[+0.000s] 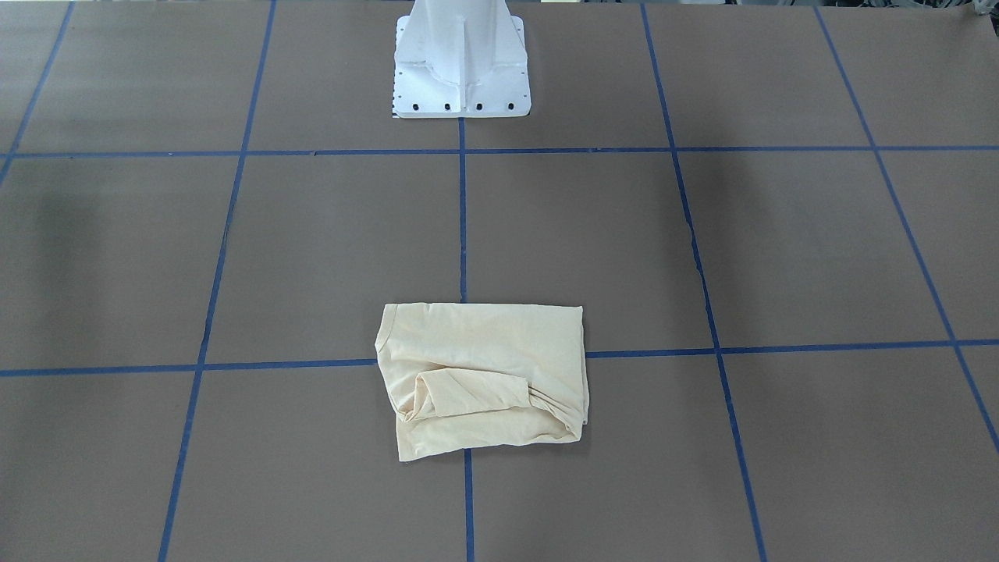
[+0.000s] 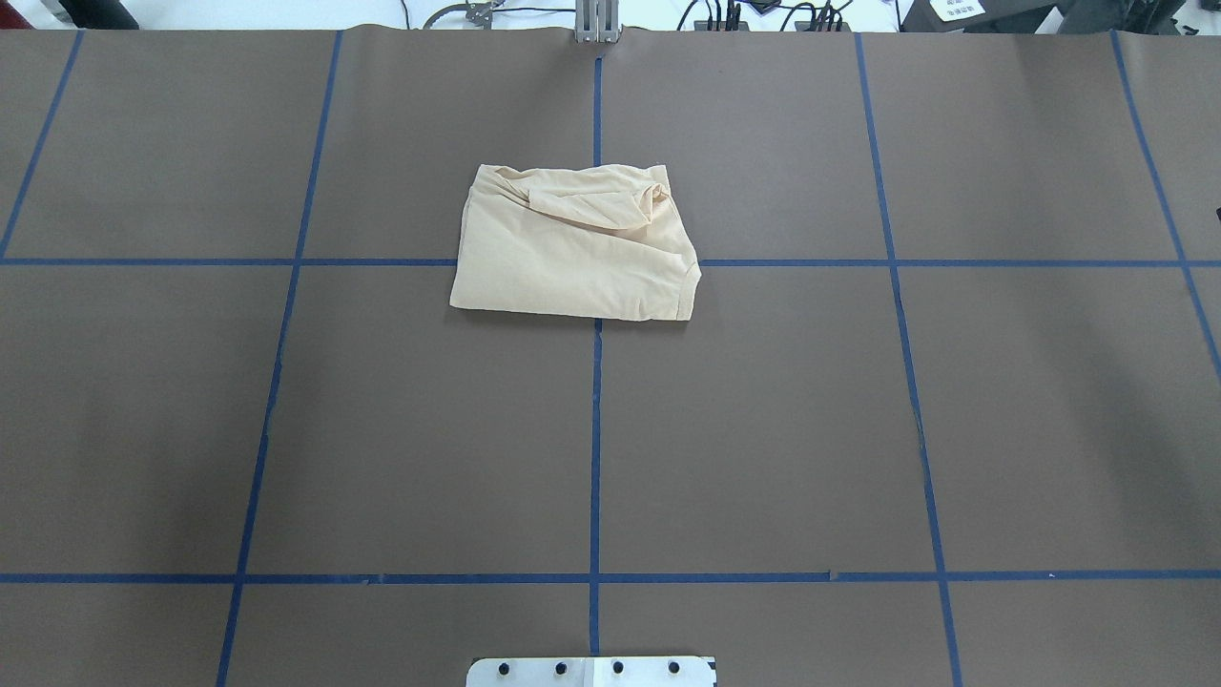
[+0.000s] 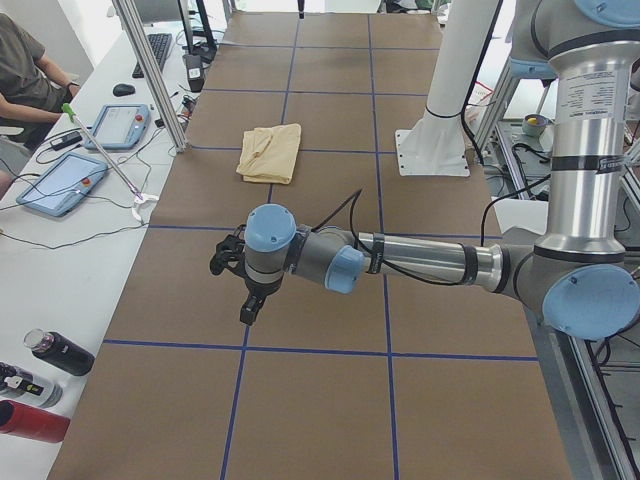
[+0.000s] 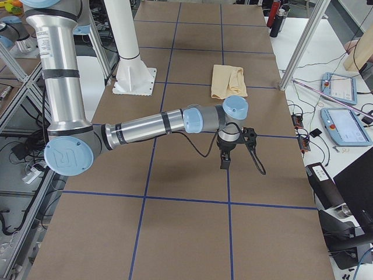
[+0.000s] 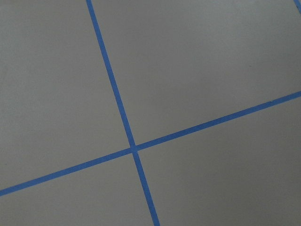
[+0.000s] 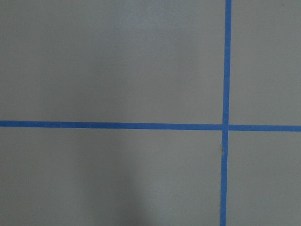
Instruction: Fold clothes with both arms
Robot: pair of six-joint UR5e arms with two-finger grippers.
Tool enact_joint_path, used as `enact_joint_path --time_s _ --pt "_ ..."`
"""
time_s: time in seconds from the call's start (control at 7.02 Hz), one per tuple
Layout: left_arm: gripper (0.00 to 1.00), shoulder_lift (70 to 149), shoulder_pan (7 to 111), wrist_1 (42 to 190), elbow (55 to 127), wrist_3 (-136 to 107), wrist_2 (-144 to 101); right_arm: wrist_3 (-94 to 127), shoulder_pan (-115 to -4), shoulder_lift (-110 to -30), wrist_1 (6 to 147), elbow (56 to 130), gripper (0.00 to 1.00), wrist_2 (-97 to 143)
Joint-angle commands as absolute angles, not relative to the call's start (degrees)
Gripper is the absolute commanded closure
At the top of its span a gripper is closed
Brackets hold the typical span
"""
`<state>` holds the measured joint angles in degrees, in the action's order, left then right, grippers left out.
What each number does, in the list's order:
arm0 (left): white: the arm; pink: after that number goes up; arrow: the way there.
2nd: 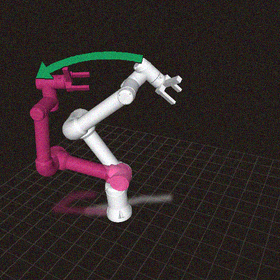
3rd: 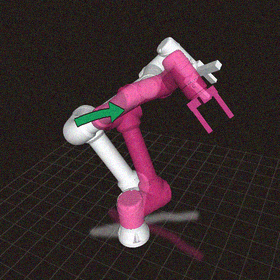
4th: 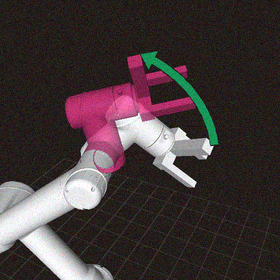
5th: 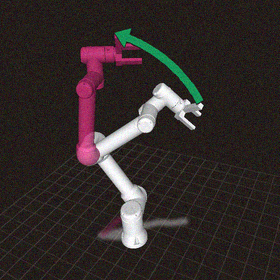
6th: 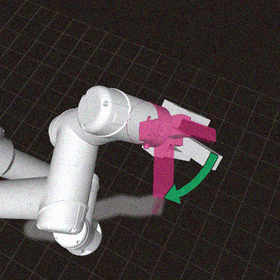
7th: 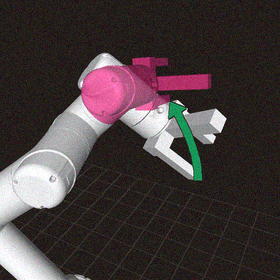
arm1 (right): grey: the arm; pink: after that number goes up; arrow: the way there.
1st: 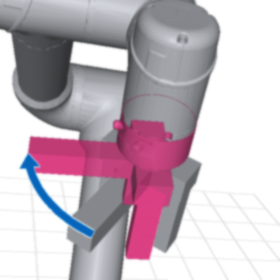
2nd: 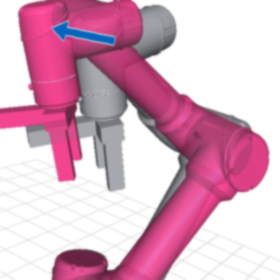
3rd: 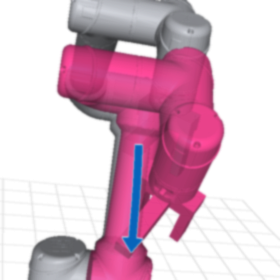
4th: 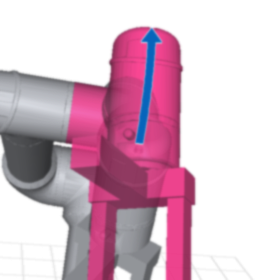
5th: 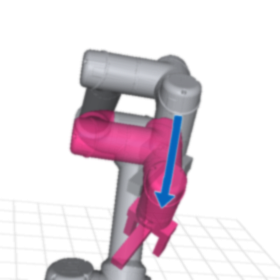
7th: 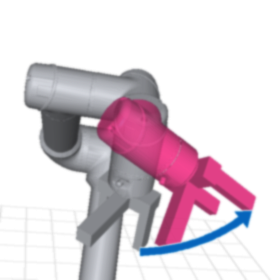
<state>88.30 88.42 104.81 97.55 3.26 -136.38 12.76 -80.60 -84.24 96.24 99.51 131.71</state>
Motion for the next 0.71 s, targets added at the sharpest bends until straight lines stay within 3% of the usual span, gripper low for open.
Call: enact_joint_path --time_s 0.0,0.43,0.57 --pt "0.0 88.4 88.3 104.7 100.0 2.9 -136.1 13.1 -80.6 -84.2 96.3 99.1 0.0 132.1" --pt "0.0 87.9 88.4 104.9 102.5 2.8 -136.4 12.7 -80.5 -84.5 96.1 101.1 0.0 131.8" --pt "0.0 86.3 88.1 104.9 102.2 2.8 -135.9 13.0 -80.4 -86.4 96.2 105.7 0.0 131.2"
